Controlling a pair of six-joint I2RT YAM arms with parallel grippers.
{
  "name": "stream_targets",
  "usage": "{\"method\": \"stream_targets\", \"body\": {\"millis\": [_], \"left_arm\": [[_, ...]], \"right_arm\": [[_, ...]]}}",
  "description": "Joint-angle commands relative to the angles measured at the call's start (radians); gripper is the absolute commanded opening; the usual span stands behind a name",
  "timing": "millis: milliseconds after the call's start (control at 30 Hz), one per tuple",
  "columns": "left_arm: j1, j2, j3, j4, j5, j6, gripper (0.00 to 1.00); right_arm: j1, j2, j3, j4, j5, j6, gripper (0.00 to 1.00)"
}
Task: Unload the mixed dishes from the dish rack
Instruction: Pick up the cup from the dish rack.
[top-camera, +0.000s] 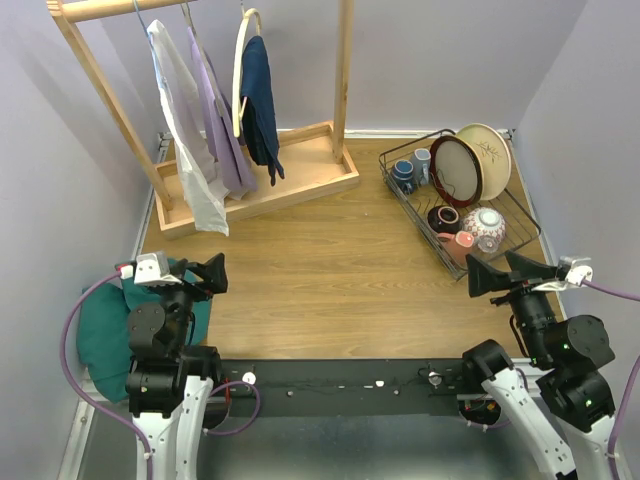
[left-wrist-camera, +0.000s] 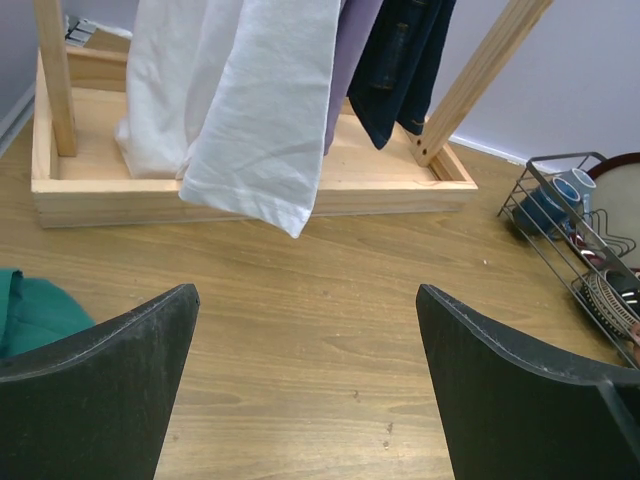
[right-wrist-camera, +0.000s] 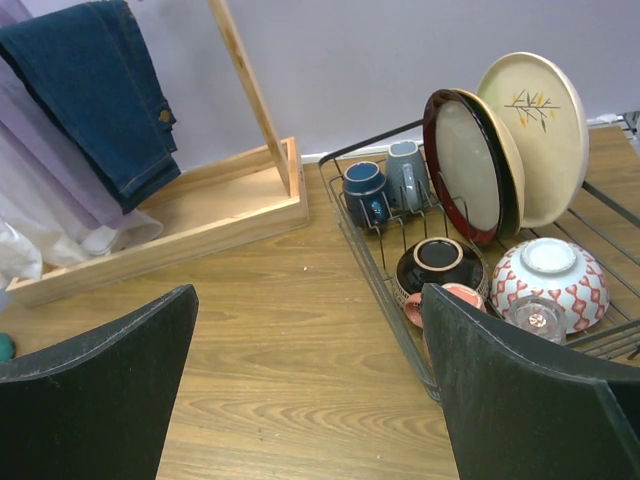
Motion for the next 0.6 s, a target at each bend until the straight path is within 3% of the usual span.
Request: {"method": "stream_targets", "body": {"millis": [0,300,567], "left_arm": [[0.000,0.014,0.002,0.014,-0.019,0.004,0.99],[0.001,0.044,0.000,0.038,0.040,-0.009,0.99],[0.000,0.130,-0.013,0.093,0.134,-0.067,0.99]], "right_arm": [[0.007,0.018,-0.015,-0.006,0.035,0.003,1.00],[0.007,0.241,0.036,-0.017,0.137,0.034,1.00],[0.007,0.673,0.158,-0.092,0.260,0.069,1.00]]}}
